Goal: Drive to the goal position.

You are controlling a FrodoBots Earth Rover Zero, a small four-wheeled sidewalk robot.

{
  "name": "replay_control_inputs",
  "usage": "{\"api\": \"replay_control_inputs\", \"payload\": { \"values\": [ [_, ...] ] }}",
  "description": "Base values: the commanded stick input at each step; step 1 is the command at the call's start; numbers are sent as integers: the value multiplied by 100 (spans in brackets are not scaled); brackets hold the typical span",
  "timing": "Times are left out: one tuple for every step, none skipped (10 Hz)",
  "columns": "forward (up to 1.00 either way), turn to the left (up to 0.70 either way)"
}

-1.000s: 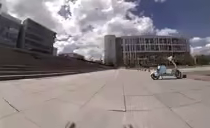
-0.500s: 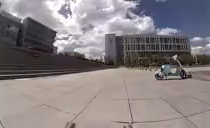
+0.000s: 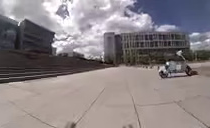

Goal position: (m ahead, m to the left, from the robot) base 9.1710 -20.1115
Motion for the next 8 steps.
{"api": "replay_control_inputs", "payload": {
  "values": [
    [70,0],
    [70,0],
    [70,0],
    [70,0],
    [70,0],
    [70,0],
    [70,0],
    [70,0]
  ]
}}
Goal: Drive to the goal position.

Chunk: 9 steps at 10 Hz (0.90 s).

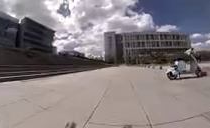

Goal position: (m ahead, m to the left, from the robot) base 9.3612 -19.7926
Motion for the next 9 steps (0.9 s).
{"api": "replay_control_inputs", "payload": {
  "values": [
    [70,0],
    [70,0],
    [70,0],
    [70,0],
    [70,0],
    [70,0],
    [70,0],
    [70,0],
    [70,0]
  ]
}}
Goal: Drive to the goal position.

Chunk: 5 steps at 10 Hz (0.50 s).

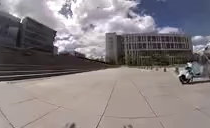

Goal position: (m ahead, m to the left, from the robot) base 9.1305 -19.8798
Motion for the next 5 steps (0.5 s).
{"api": "replay_control_inputs", "payload": {
  "values": [
    [70,0],
    [70,0],
    [70,0],
    [70,0],
    [70,0]
  ]
}}
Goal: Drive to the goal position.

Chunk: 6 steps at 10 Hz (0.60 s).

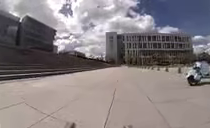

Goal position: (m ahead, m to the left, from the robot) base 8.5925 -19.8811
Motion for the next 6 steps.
{"api": "replay_control_inputs", "payload": {
  "values": [
    [70,0],
    [70,0],
    [70,0],
    [70,0],
    [70,0],
    [70,0]
  ]
}}
